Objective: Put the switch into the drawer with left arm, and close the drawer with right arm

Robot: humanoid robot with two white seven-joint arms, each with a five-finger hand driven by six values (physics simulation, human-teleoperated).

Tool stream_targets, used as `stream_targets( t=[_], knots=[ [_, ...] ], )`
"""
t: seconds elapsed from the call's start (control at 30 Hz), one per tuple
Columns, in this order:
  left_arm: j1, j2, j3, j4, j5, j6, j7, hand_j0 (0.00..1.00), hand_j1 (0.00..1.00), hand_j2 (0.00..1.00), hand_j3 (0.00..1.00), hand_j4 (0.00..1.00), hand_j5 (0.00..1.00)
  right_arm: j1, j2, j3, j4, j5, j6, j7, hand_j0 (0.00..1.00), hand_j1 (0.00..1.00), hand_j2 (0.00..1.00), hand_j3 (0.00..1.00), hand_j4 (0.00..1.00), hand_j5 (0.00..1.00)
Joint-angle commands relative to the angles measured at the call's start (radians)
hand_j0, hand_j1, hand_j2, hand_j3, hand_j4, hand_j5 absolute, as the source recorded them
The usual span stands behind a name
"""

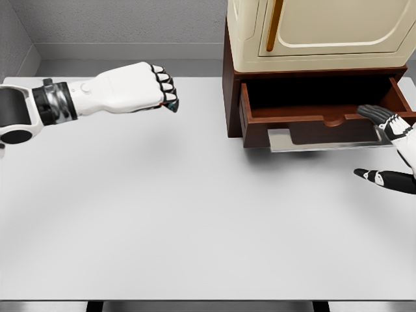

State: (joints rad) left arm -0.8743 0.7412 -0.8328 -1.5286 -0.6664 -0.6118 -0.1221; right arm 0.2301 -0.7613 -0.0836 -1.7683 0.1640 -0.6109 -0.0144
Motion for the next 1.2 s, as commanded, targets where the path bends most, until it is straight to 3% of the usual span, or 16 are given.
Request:
stream_targets(
  t=[0.0,0.13,1.17],
  knots=[
    [-0.002,-0.002,0.001,-0.028,0.005,0.001,0.001,0.48,0.48,0.48,0.48,0.48,0.48,0.000,-0.001,-0.001,0.000,-0.006,0.000,-0.001,1.00,1.00,1.00,1.00,1.00,1.00],
    [-0.015,-0.057,0.000,-0.050,0.005,0.001,-0.001,0.48,0.48,0.48,0.48,0.48,0.48,0.000,-0.001,-0.001,0.000,-0.006,0.000,0.001,1.00,1.00,1.00,1.00,1.00,1.00],
    [-0.135,-0.233,-0.008,-0.059,0.004,0.001,-0.010,0.49,0.49,0.49,0.49,0.49,0.49,0.000,-0.001,-0.001,0.000,-0.006,0.000,-0.001,1.00,1.00,1.00,1.00,1.00,1.00]
  ],
)
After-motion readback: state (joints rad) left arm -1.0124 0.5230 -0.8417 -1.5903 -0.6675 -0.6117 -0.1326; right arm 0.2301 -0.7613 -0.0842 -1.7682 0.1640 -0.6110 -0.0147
